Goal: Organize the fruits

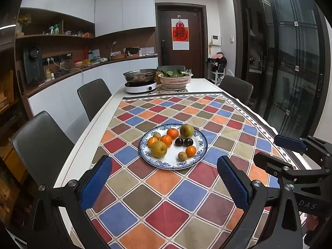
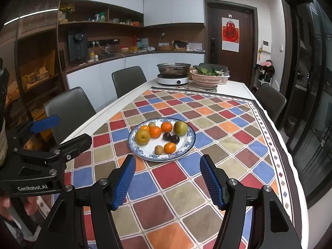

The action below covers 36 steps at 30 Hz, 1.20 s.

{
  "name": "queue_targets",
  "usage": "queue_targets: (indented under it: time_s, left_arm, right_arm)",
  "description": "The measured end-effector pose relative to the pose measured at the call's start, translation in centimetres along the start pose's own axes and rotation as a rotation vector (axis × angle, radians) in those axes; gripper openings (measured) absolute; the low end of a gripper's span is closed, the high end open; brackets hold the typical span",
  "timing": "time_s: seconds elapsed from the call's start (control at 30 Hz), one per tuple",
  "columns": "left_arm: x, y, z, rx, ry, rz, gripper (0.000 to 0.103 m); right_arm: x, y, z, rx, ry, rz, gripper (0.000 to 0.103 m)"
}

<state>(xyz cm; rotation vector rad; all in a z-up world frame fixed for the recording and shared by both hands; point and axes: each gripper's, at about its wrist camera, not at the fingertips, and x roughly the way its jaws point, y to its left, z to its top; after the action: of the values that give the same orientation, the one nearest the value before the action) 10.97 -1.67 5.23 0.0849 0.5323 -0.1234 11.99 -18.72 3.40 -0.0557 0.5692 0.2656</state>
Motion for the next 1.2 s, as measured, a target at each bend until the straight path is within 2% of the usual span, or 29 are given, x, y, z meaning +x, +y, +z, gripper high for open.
queue_targets:
  time_s: [0.33, 0.67, 0.77, 1.2]
  left_arm:
    - [-1.7, -0.6, -1.0, 0.012, -0.002, 0.020, 0.103]
    - [-2.9, -0.7, -2.1, 0.011, 0.004, -0.004, 0.103]
    - [-3.0, -0.7, -2.2, 0.004, 0.005, -0.008, 0.103]
    - [-3.7, -0.7, -2.4, 0.003, -0.004, 0.012, 0.103]
  right_arm:
    - [-1.6, 0.0, -1.1, 0.001, -0.006, -0.013, 0.065]
    - [-2.3, 0.1, -1.6, -0.003, -0.011, -0.015, 0.065]
    - [-2.4, 0.1, -1.7, -0.001, -0.014, -0.016, 0.070]
    - [-3.9, 0.5, -2.6, -0.002, -0.026, -0.019, 0.070]
